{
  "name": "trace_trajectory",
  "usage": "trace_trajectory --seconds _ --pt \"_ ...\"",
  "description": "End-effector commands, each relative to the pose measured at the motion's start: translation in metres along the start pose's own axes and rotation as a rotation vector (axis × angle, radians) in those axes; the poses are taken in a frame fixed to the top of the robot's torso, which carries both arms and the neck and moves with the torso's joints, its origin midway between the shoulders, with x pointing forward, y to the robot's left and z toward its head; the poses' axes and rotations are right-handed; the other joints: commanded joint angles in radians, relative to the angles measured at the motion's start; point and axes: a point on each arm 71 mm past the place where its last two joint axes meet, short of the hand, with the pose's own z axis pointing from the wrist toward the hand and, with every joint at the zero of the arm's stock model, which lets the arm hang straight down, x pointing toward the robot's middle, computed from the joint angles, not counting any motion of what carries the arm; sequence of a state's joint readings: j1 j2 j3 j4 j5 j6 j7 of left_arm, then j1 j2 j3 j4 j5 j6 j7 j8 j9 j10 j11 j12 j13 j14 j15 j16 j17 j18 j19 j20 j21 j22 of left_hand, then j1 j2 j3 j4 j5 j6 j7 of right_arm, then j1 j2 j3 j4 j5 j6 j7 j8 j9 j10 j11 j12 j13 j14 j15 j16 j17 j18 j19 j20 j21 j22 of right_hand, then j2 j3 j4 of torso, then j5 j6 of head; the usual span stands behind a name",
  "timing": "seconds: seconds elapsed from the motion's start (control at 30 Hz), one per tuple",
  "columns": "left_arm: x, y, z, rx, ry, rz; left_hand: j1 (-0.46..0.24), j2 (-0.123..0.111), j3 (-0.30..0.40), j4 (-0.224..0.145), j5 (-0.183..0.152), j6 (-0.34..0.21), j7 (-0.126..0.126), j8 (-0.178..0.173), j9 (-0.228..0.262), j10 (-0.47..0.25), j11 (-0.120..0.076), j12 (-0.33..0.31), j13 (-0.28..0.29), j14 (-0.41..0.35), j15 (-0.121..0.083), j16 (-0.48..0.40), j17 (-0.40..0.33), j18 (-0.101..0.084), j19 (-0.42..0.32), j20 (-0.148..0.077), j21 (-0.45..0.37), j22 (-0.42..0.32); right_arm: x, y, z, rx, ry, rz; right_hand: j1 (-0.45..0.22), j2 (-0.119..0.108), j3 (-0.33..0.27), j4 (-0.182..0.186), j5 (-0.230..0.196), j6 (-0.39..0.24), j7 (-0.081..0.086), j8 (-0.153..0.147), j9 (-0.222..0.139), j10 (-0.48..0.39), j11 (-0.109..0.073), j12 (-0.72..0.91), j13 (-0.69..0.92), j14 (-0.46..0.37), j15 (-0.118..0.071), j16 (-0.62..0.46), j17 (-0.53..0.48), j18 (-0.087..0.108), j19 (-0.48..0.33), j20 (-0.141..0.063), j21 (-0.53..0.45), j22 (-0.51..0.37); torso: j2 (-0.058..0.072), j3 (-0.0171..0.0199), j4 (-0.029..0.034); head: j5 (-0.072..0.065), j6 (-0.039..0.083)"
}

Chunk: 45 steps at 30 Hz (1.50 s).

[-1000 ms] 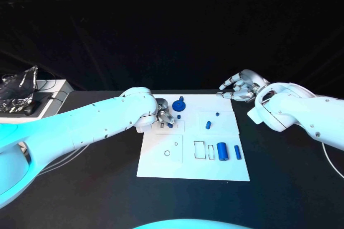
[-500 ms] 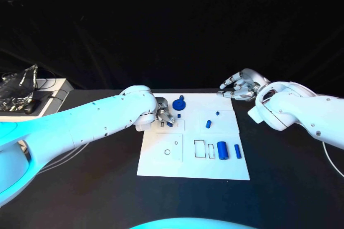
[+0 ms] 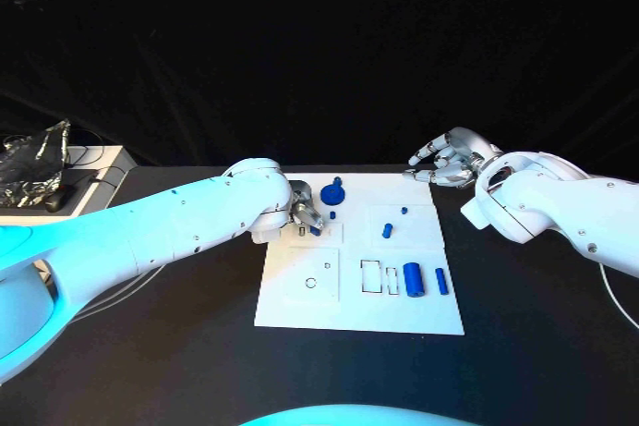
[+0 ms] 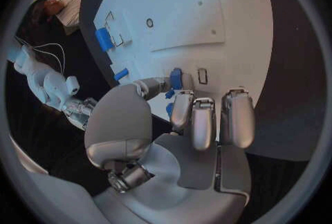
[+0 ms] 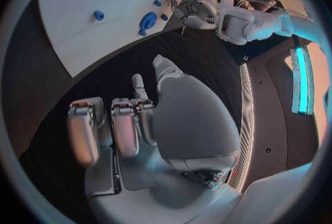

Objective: Assemble the parts on the task board

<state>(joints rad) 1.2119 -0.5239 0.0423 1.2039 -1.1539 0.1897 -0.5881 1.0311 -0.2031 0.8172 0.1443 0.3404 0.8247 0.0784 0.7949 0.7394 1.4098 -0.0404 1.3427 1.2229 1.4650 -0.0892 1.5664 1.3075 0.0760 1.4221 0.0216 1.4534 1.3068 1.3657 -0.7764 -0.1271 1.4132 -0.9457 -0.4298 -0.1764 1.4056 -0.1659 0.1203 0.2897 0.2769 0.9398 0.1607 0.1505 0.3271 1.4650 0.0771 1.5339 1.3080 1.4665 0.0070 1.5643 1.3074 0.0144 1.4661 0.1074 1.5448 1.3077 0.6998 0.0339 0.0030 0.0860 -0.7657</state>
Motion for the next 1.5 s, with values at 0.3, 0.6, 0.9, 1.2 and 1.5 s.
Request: trace_trajectory --seconds 0.3,0.6,0.9,1.2,1.5 --pt "0.0073 -0.0016 0.0032 -0.011 0.039 0.025 -0.019 0.01 0.068 -0.101 -0.016 0.072 -0.059 -0.01 0.238 0.001 -0.007 -0.006 -0.005 0.106 -0.008 0.004 0.263 -0.019 0.006 -0.006 0.003 0.001 0.0012 0.0009 -0.0004 -0.009 0.013 -0.011 -0.01 -0.001 0.004 -0.001 -0.002 -0.005 -0.001 0.007 0.002 0.065 0.0 -0.006 0.222 0.104 -0.004 0.006 0.263 -0.006 0.089 -0.003 -0.006 0.239 0.001 0.0005 -0.0009 -0.002 -0.002" --pt "0.0086 -0.0034 0.0039 -0.009 0.045 0.027 -0.023 0.008 0.05 -0.096 -0.019 0.075 -0.06 -0.014 0.241 0.001 -0.008 -0.007 -0.006 0.106 -0.009 0.004 0.263 -0.019 0.006 -0.007 0.002 0.0 0.001 0.0007 -0.0006 -0.009 0.013 -0.01 -0.01 -0.001 0.004 -0.001 -0.002 -0.005 -0.001 0.007 0.002 0.065 0.0 -0.006 0.222 0.104 -0.004 0.006 0.263 -0.006 0.089 -0.003 -0.006 0.239 0.001 0.0013 -0.0001 -0.004 -0.006" --pt "0.0095 -0.0038 0.004 -0.008 0.053 0.032 -0.029 0.003 0.028 -0.089 -0.019 0.078 -0.062 -0.02 0.244 0.0 -0.01 -0.007 -0.007 0.106 -0.011 0.004 0.263 -0.019 0.006 -0.008 0.002 0.001 0.0008 0.0005 -0.0006 -0.008 0.012 -0.01 -0.01 -0.001 0.004 -0.001 -0.002 -0.005 -0.001 0.007 0.002 0.065 0.0 -0.006 0.222 0.104 -0.004 0.006 0.263 -0.006 0.089 -0.003 -0.006 0.239 0.0 0.0009 0.0006 -0.005 -0.01" --pt "0.0101 -0.0029 0.0041 -0.011 0.061 0.037 -0.033 -0.004 0.003 -0.082 -0.019 0.083 -0.064 -0.025 0.247 0.0 -0.012 -0.008 -0.009 0.106 -0.012 0.004 0.263 -0.019 0.007 -0.009 0.001 0.0 0.0007 0.0005 -0.0008 -0.009 0.011 -0.01 -0.014 -0.001 0.005 -0.001 -0.002 -0.008 -0.001 0.009 0.004 0.063 0.0 -0.007 0.221 0.104 -0.004 0.006 0.263 -0.005 0.088 -0.002 -0.009 0.237 0.0 0.0003 0.0005 -0.004 -0.01" --pt "0.0103 -0.0026 0.0043 -0.013 0.063 0.039 -0.039 -0.005 -0.027 -0.07 -0.02 0.089 -0.066 -0.031 0.251 -0.001 -0.013 -0.009 -0.011 0.106 -0.013 0.004 0.263 -0.019 0.007 -0.011 0.0 0.0 0.0008 0.0007 -0.001 -0.01 0.011 -0.01 -0.014 -0.001 0.005 -0.001 -0.002 -0.008 -0.001 0.009 0.004 0.063 0.0 -0.007 0.221 0.104 -0.004 0.006 0.263 -0.005 0.088 -0.002 -0.009 0.237 0.0 -0.0004 0.0015 -0.004 -0.011"
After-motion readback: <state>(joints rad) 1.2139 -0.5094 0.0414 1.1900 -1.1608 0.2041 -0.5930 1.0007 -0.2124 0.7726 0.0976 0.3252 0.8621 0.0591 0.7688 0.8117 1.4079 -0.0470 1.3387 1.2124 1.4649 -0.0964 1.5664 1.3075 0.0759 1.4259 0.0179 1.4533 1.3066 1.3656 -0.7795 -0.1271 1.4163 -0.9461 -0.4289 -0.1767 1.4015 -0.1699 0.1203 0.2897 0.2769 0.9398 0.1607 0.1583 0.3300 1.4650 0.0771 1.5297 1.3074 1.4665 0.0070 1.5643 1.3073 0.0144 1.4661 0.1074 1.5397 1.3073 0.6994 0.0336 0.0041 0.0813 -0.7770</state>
